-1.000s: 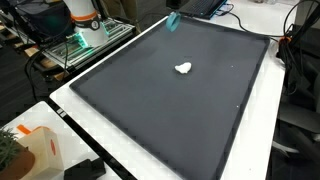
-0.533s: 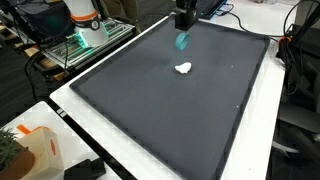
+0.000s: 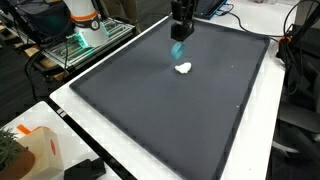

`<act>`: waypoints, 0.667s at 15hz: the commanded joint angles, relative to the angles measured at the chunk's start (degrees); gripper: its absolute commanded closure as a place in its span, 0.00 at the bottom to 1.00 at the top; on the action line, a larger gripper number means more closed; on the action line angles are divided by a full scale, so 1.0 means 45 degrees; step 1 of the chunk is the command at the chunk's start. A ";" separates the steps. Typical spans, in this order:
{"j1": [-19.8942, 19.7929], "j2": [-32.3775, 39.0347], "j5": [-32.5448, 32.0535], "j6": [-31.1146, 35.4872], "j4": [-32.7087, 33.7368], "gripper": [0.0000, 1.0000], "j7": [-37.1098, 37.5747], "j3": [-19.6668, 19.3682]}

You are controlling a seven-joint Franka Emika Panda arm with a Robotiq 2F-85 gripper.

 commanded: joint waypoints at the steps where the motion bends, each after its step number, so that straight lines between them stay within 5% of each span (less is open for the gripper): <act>1: 0.0023 0.0339 -0.0348 0.0981 -0.0040 0.78 0.0158 -0.0099; 10: 0.0125 0.1448 -0.0501 0.1655 0.0092 0.78 0.0155 -0.0200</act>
